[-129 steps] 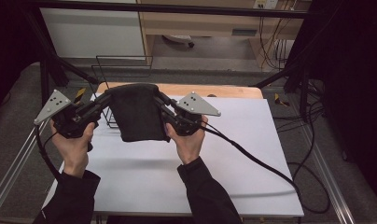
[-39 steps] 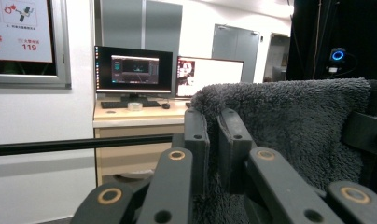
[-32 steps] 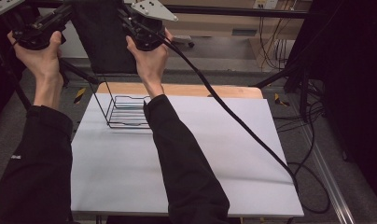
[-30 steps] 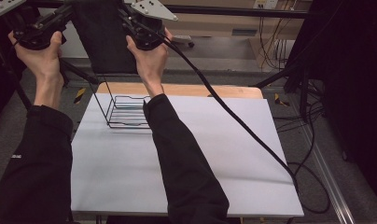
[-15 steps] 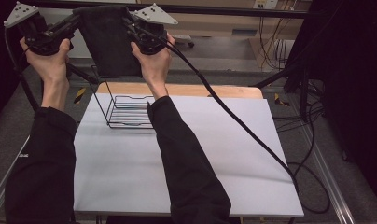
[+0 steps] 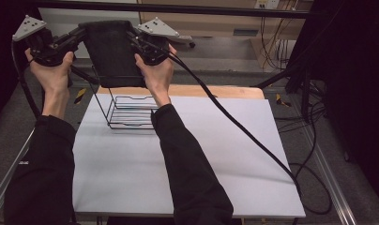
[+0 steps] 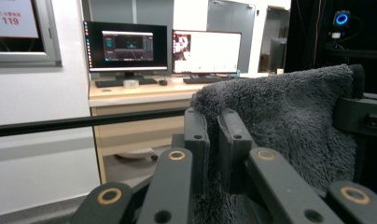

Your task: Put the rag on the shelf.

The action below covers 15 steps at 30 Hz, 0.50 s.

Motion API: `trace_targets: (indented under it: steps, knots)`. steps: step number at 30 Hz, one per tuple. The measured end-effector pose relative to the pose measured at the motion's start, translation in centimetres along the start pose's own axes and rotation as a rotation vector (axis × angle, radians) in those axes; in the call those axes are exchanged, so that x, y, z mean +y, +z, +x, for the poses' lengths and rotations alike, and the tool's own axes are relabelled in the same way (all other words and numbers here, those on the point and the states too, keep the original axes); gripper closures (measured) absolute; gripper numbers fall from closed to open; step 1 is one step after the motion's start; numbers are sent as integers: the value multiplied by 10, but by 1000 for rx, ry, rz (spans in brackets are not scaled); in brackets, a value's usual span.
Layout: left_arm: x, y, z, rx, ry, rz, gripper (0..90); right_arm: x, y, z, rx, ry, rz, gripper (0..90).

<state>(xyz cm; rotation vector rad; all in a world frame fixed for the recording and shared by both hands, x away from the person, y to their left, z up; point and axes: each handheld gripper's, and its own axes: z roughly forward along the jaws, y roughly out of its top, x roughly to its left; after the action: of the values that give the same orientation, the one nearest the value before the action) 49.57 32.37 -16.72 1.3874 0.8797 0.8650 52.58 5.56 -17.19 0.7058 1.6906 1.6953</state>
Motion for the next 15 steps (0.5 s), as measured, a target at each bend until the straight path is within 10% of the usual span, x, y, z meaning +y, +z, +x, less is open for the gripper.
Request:
trace_targets:
  steps: [15]
  knots:
    - [-15, -14, -7, -37, 26, 7, 831, -21, -13, 3, 20, 8, 1, 793]
